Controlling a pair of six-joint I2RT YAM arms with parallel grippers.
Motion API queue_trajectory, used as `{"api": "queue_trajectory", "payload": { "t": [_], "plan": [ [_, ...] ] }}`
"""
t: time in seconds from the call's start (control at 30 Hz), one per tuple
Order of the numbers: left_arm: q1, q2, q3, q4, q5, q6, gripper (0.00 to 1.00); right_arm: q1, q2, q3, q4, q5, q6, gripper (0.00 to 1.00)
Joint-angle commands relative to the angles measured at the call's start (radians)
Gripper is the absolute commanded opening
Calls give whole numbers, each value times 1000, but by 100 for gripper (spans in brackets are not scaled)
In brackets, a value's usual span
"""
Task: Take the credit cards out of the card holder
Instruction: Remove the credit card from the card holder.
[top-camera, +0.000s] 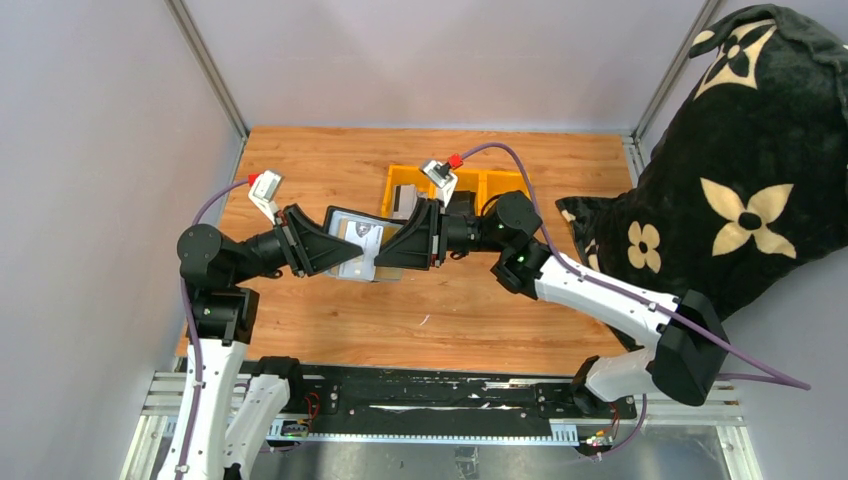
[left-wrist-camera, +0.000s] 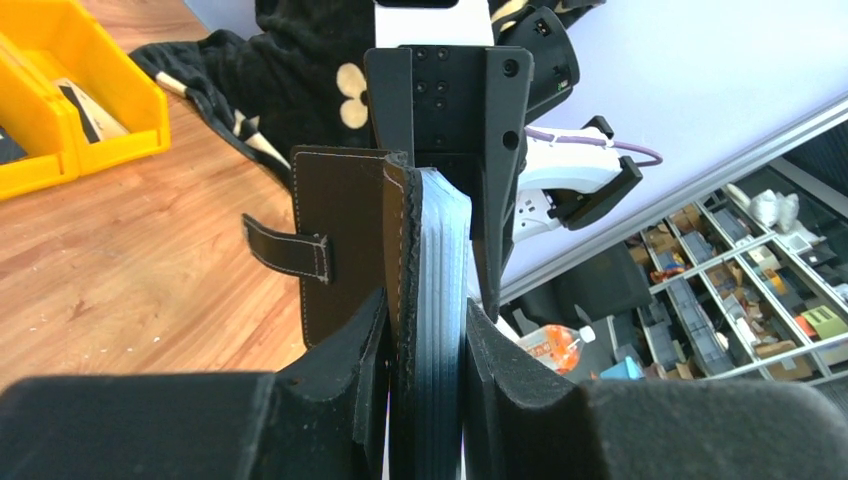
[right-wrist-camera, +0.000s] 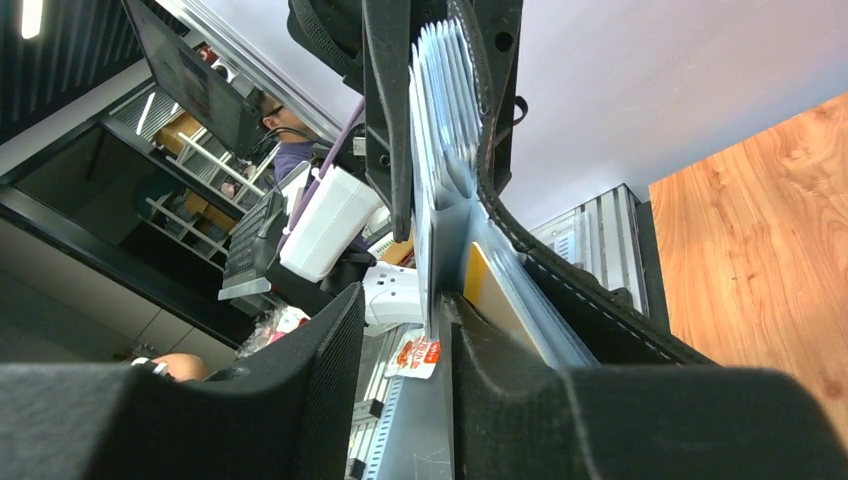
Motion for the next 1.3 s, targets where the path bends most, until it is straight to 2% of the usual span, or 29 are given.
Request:
{"api": "queue_trajectory", "payload": {
  "t": [0.0, 0.07, 0.2, 0.33, 0.43, 0.53, 0.83, 1.0, 1.27],
  "plan": [
    [0, -14, 42, 15, 3, 4, 26, -7, 27, 57, 18, -4, 1, 38],
    [0, -15, 41, 14, 4, 6, 27, -7, 35, 71, 6, 0, -1, 36],
    [0, -17, 41, 12, 7, -5, 39, -7, 45, 91, -9, -4, -4, 13],
    [0, -27, 26, 12, -7, -29, 48, -5, 44, 92, 4, -7, -3, 0],
    [-1, -36, -12, 23, -23, -69, 55, 4, 50, 102, 7, -11, -9, 0],
    [0, -35, -31, 46, -19, -101, 55, 9, 68, 116, 1, -18, -7, 0],
    [0, -27, -23, 89, 2, -122, 38, 6, 49, 90, -64, -8, -53, 0],
    [0, -11, 2, 92, 16, -122, 37, -1, -32, 78, -233, 21, -174, 0],
    [0, 1, 22, 92, 10, -121, 34, -17, -51, 36, -201, 26, -136, 0]
  ]
}}
